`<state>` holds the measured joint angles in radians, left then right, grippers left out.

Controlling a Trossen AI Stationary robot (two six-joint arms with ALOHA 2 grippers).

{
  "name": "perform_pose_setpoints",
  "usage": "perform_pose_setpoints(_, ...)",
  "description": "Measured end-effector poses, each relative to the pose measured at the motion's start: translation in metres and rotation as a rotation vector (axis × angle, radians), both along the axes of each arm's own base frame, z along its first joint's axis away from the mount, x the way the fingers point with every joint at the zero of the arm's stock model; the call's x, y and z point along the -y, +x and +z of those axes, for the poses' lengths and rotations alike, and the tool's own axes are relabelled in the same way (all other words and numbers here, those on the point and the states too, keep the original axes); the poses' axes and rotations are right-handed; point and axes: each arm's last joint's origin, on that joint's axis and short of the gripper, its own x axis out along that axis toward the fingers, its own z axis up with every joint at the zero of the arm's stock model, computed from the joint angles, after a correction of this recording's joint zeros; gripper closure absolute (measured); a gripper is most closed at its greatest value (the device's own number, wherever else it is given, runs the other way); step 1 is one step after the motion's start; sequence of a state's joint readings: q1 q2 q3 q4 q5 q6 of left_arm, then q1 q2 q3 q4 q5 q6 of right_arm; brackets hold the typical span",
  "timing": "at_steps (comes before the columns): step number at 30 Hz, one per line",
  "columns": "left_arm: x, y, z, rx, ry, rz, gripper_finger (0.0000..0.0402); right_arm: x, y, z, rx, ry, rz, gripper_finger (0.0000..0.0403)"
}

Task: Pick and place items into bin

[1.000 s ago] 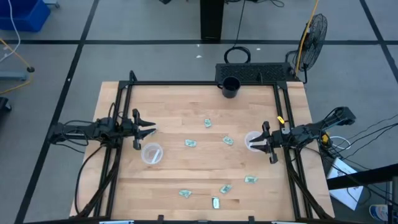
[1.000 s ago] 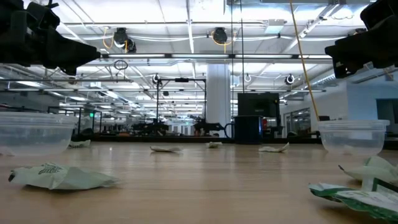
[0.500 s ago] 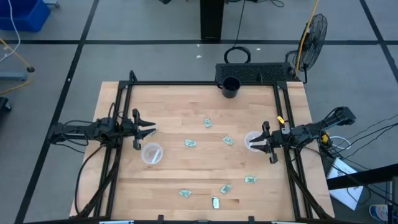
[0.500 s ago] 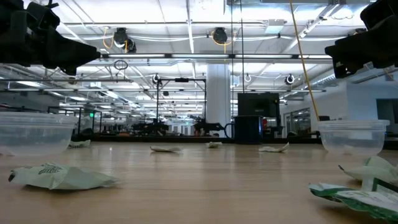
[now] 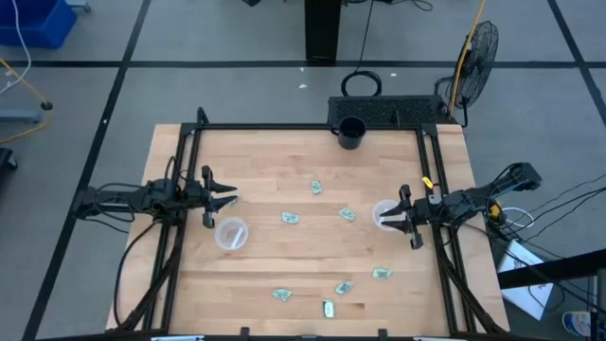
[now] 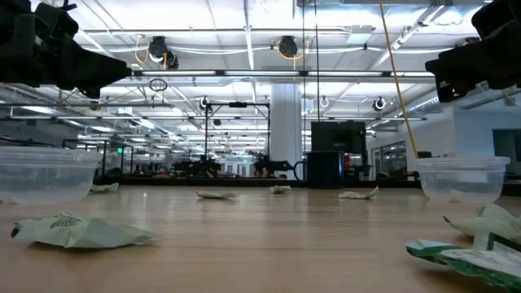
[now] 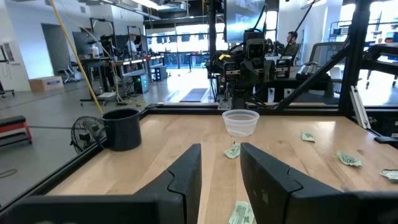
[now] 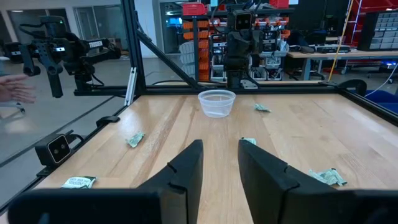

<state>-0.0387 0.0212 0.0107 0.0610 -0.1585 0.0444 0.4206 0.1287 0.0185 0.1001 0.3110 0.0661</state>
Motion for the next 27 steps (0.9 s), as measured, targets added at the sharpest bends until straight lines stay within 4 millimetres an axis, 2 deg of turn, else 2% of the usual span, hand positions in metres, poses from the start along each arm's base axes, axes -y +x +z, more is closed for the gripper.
perform_pose_setpoints(27,0.0,0.0,-0.0001,-0.002,0.01,0.0,0.0284,0.0,0.0,0.0,0.0,0.0,0.0,0.0307)
